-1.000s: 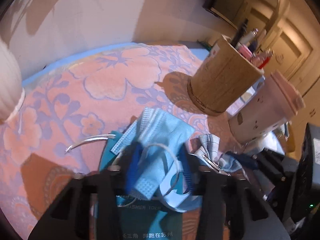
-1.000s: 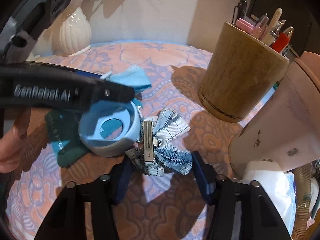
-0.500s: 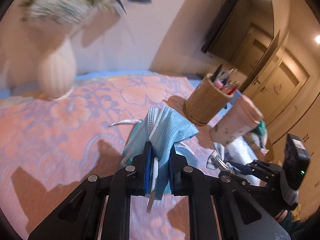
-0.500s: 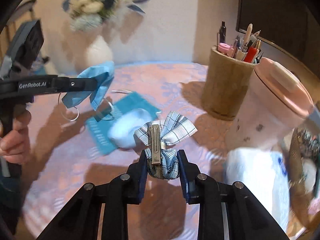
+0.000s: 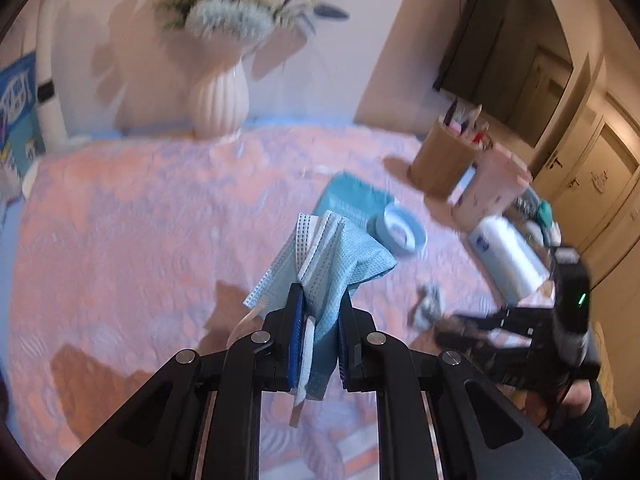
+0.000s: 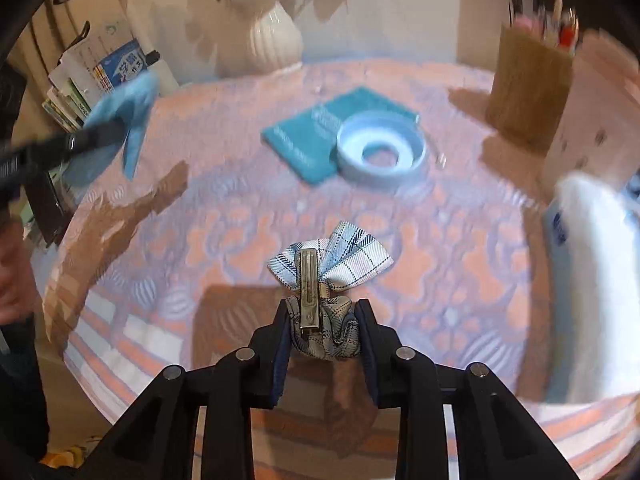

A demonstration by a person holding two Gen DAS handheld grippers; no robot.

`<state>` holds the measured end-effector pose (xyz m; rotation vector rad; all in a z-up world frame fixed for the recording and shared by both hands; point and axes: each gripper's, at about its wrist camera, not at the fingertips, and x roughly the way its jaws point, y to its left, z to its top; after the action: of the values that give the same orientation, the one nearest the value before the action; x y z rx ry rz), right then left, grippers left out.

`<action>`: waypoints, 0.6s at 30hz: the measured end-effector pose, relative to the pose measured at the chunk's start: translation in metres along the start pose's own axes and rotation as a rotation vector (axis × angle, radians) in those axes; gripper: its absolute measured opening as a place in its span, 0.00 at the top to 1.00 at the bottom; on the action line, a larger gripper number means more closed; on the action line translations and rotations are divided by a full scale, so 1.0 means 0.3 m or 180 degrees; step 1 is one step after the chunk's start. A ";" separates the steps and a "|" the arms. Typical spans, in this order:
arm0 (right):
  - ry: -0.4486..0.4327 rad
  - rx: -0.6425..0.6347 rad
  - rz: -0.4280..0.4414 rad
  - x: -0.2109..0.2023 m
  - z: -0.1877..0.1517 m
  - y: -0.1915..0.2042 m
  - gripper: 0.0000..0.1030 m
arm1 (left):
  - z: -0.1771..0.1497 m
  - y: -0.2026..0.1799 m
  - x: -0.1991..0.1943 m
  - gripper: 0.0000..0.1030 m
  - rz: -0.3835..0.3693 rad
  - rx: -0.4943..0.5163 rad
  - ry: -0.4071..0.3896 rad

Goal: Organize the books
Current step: 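Carry the face mask and checked bow toward the basket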

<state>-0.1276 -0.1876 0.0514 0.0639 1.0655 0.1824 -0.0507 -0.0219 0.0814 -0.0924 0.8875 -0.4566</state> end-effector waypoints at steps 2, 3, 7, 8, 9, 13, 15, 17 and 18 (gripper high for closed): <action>-0.0096 0.0089 0.0127 -0.006 -0.012 -0.010 0.47 | -0.024 0.004 0.030 0.89 0.0045 -0.0013 0.0036; -0.0118 0.0128 0.0161 -0.009 -0.014 -0.014 0.42 | -0.034 0.002 0.044 0.89 0.0110 0.0022 0.0036; -0.0132 0.0020 0.0015 -0.001 -0.021 0.016 0.41 | -0.060 0.001 0.132 0.71 0.0206 0.0073 0.0077; -0.0133 -0.0003 -0.0026 -0.004 -0.023 0.022 0.41 | -0.066 0.003 0.153 0.67 0.0262 0.0081 0.0085; -0.0137 -0.0027 -0.0068 -0.002 -0.024 0.032 0.41 | -0.073 0.003 0.172 0.62 0.0342 0.0113 0.0107; -0.0192 -0.0057 -0.0156 0.008 -0.016 0.049 0.41 | -0.084 -0.006 0.197 0.59 0.0434 0.0210 0.0167; -0.0229 -0.0064 -0.0228 0.024 -0.004 0.059 0.49 | -0.081 -0.012 0.195 0.59 0.0380 0.0238 0.0173; -0.0266 -0.0160 -0.0339 0.033 0.001 0.085 0.66 | -0.083 -0.023 0.203 0.73 0.0350 0.0288 0.0210; -0.0271 -0.0204 -0.0296 0.032 0.002 0.095 0.69 | -0.086 -0.033 0.211 0.75 0.0371 0.0324 0.0234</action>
<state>-0.1260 -0.1577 0.0475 -0.0354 0.9750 0.1286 -0.0396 -0.0546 0.0218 0.0694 0.9350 -0.3976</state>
